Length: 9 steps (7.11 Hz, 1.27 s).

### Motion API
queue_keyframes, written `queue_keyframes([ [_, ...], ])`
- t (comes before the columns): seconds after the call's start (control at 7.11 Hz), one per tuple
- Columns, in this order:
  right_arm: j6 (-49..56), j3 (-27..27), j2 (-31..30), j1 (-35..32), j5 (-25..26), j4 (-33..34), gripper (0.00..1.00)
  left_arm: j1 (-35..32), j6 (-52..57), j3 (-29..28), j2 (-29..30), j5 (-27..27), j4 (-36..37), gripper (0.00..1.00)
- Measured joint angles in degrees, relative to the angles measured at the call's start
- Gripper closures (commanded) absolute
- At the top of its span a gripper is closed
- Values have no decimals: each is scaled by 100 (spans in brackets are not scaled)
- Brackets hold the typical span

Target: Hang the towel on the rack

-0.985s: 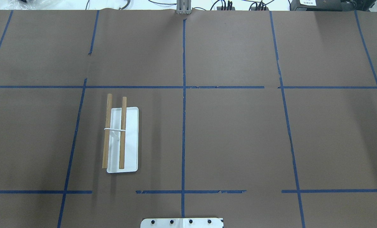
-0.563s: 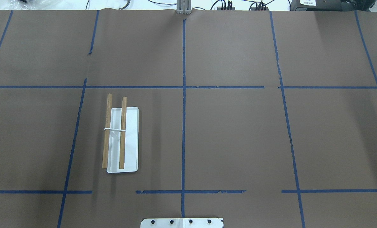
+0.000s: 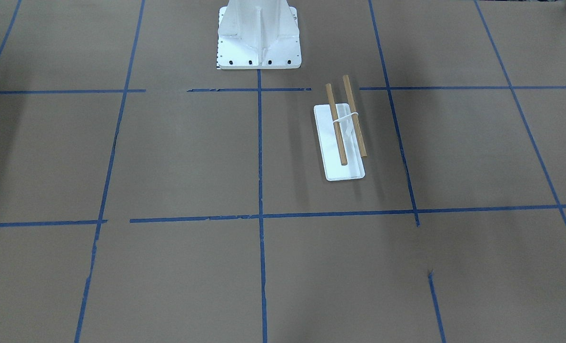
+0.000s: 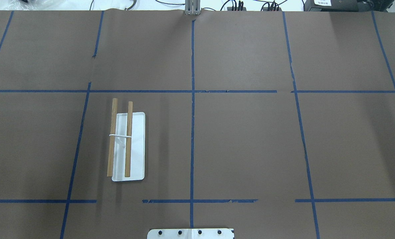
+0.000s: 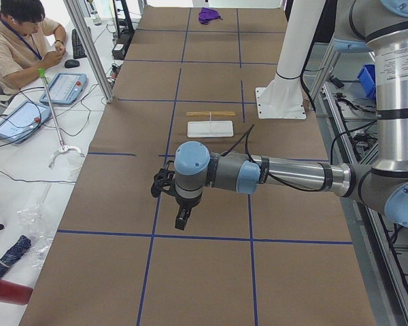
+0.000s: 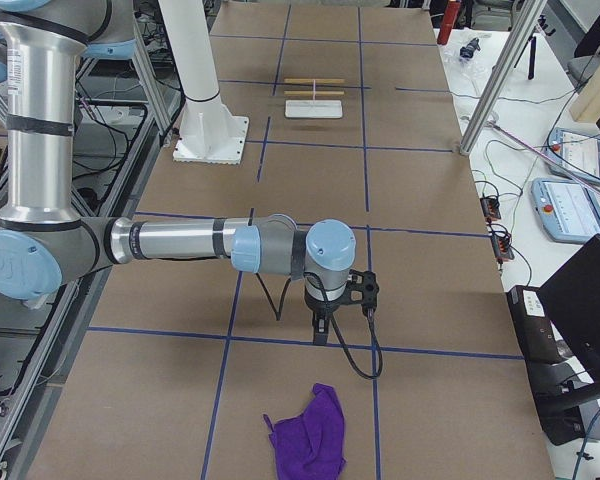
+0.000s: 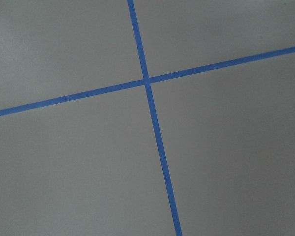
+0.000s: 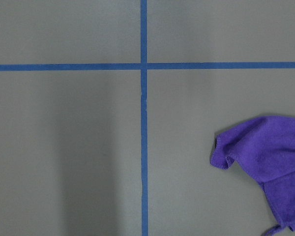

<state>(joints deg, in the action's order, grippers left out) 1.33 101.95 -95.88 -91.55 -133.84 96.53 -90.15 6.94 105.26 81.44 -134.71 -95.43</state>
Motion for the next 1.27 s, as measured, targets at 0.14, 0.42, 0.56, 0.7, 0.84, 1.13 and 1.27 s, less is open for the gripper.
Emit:
queue_keyframes([
  [0.14, 8, 182, 18, 6, -44, -236, 0, 3, -21, -19, 92, -2, -376, 0],
  [0.42, -27, 323, -81, 107, -87, -1298, 3, 1, -39, -44, 229, -5, -1055, 0],
  [0.56, -11, 329, -134, 225, -66, -1620, 0, 0, -36, -74, 255, -14, -1336, 0],
  [0.7, 141, 306, -260, 297, 34, -1759, 0, 1, -38, -162, 254, -24, -1772, 0],
  [0.84, 474, 176, -409, 326, 227, -1808, 0, 0, -37, -246, 228, -35, -2183, 0],
  [1.13, 1137, -750, -453, 341, 489, -2426, 0, -2, -35, -280, 212, -38, -2490, 0],
  [1.27, 1244, -1571, -414, 344, 534, -3293, 1, -3, -37, -269, 226, -38, -2519, 0],
])
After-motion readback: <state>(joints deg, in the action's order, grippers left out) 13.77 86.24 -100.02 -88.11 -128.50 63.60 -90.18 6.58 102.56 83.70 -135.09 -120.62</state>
